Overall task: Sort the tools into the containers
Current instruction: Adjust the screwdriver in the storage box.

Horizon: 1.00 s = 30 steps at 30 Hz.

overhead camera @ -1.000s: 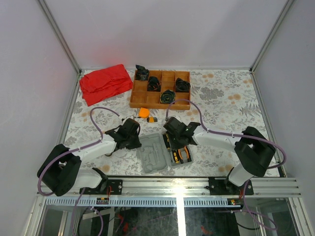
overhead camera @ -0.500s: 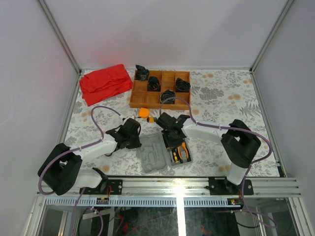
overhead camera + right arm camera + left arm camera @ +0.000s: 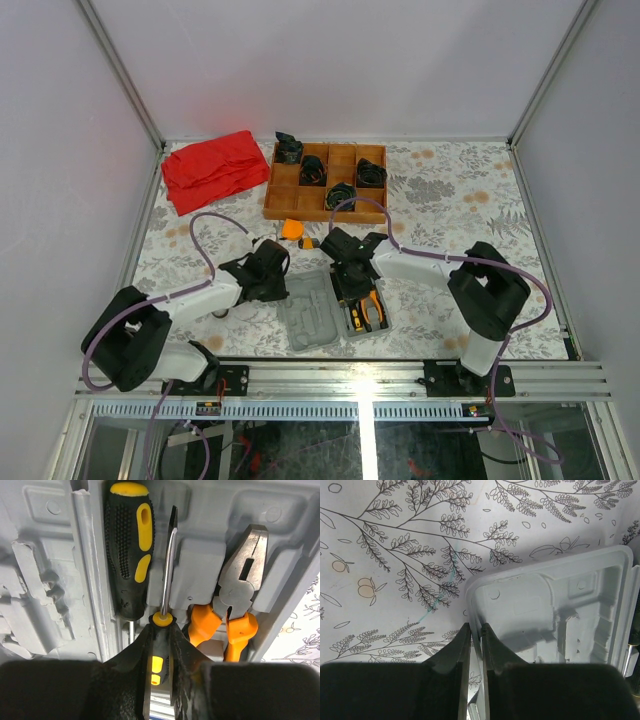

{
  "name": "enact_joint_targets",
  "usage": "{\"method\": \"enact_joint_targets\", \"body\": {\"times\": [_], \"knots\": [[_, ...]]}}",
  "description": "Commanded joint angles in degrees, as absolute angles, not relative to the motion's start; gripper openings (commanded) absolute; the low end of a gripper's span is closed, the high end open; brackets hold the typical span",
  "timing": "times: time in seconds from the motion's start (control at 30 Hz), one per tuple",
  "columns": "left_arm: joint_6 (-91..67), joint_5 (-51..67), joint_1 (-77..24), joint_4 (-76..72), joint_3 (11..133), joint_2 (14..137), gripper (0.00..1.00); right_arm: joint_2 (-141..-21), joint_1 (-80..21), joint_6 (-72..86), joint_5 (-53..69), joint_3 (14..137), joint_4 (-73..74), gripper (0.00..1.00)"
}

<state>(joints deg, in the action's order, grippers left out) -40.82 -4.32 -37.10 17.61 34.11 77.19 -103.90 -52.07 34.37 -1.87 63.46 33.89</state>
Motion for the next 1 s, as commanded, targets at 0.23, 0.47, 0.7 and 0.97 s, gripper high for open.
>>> {"method": "enact_joint_targets", "body": {"times": [0.23, 0.47, 0.7, 0.97], "knots": [[-41.43, 3.32, -38.69, 8.19, 35.64, 81.18, 0.00, -134.34, -56.94, 41.90, 5.31, 49.06, 4.81, 0.00], [-40.48, 2.09, -37.26, 10.65, 36.65, 80.68, 0.00, -114.79, -56.88, 40.72, 0.13, 46.66, 13.31, 0.00], [-37.76, 0.30, -34.57, 15.78, 41.85, 83.79, 0.00, -100.00, -57.95, 44.93, 1.88, 45.44, 15.06, 0.00], [-35.90, -4.71, -33.60, 20.45, 49.23, 88.93, 0.00, -94.10, -60.08, 48.49, 0.51, 46.35, 14.73, 0.29]]}}
